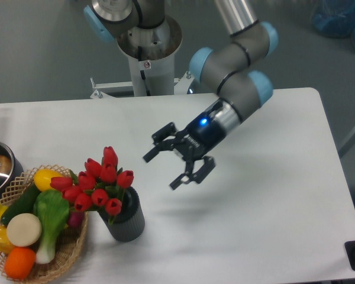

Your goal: Insert the flowers into the vase

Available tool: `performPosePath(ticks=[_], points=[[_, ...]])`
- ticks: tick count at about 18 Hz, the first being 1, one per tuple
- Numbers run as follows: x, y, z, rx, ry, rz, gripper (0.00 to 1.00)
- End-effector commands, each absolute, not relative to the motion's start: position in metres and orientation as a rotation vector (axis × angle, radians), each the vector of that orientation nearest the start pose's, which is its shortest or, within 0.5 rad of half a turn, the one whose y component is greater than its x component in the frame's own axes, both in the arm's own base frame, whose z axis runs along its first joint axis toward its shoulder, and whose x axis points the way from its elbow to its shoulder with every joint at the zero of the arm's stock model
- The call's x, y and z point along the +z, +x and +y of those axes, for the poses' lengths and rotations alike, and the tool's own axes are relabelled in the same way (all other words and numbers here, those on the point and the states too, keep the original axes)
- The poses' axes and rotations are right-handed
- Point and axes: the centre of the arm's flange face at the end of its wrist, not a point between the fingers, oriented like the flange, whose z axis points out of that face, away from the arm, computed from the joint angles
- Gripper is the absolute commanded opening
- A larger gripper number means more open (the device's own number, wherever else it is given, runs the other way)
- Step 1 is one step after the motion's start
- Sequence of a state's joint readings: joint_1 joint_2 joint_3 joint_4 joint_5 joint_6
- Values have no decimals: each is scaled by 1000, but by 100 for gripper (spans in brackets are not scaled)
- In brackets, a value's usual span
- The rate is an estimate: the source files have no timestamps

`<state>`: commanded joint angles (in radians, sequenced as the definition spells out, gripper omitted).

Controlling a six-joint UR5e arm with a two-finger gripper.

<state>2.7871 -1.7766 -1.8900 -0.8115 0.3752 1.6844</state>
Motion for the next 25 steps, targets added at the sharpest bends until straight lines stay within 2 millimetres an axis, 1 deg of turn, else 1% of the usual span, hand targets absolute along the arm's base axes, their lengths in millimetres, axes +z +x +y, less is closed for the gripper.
performPosePath(ticks=[2, 3, 6, 9, 11, 13, 14, 16, 17, 19, 21, 25], points=[[384, -429, 378, 154, -1989, 595, 100], [393, -430, 369, 191, -2036, 588, 100], [428, -428, 347, 344, -2190, 609, 100], [456, -419, 327, 480, -2369, 575, 100], [472, -409, 307, 568, -2537, 558, 100], [489, -397, 298, 587, -2638, 562, 100], [494, -393, 289, 557, -2726, 555, 100], [496, -385, 282, 462, -2798, 566, 100], [497, -383, 280, 413, -2813, 589, 100], [505, -371, 276, 348, -2845, 668, 100], [507, -362, 273, 290, -2849, 725, 100], [507, -358, 271, 275, -2851, 749, 100]])
